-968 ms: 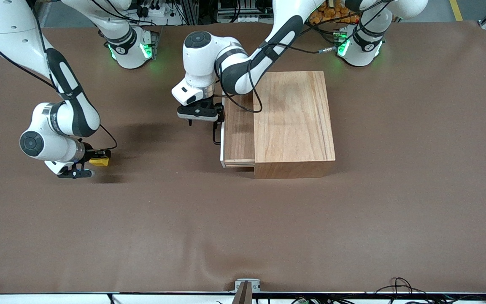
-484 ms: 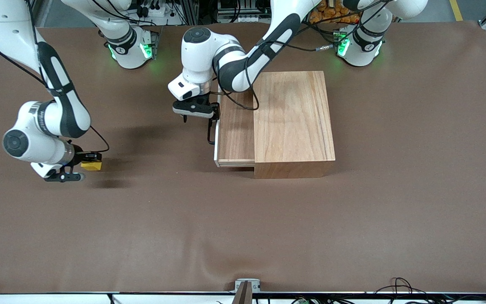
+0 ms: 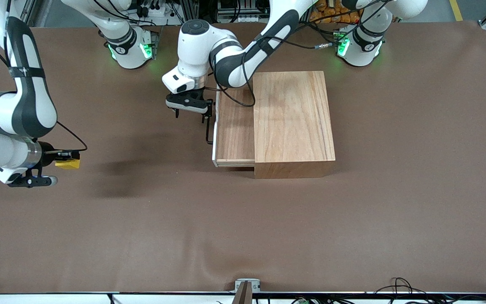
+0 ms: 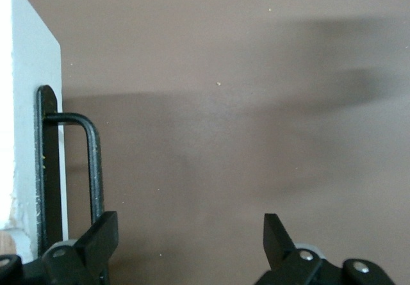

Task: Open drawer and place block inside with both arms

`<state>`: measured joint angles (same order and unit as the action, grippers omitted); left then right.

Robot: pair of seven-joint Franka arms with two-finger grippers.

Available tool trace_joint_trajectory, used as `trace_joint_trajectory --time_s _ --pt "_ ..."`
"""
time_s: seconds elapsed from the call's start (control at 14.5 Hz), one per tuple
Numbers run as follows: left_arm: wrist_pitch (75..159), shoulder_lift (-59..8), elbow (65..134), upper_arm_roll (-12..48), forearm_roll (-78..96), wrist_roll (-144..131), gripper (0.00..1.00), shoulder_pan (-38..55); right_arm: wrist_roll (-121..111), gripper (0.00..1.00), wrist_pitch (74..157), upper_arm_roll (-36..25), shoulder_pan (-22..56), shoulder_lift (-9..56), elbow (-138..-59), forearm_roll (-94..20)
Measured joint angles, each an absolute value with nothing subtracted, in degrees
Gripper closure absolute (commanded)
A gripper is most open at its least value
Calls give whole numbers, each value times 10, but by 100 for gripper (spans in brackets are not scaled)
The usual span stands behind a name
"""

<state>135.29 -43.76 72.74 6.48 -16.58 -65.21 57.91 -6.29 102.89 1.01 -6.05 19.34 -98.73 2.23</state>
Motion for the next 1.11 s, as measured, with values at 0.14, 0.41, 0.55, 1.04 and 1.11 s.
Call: trace_joint_trajectory --time_s 0.14,0.41,0.55,1.04,1.11 --pt "1338 -429 720 64 -150 -653 0 577 -63 100 996 12 -48 193 -957 21" --pt "1276 -375 713 61 -112 -651 0 551 -61 100 955 14 -17 190 -924 0" --pt "1235 -343 712 59 -88 -616 0 523 -51 100 944 14 -5 183 -921 -20" --pt "1104 -278 713 58 -50 -433 0 418 63 100 932 17 82 161 -920 -77" --pt "1094 -276 714 57 -50 -416 0 408 85 100 932 17 99 160 -920 -87"
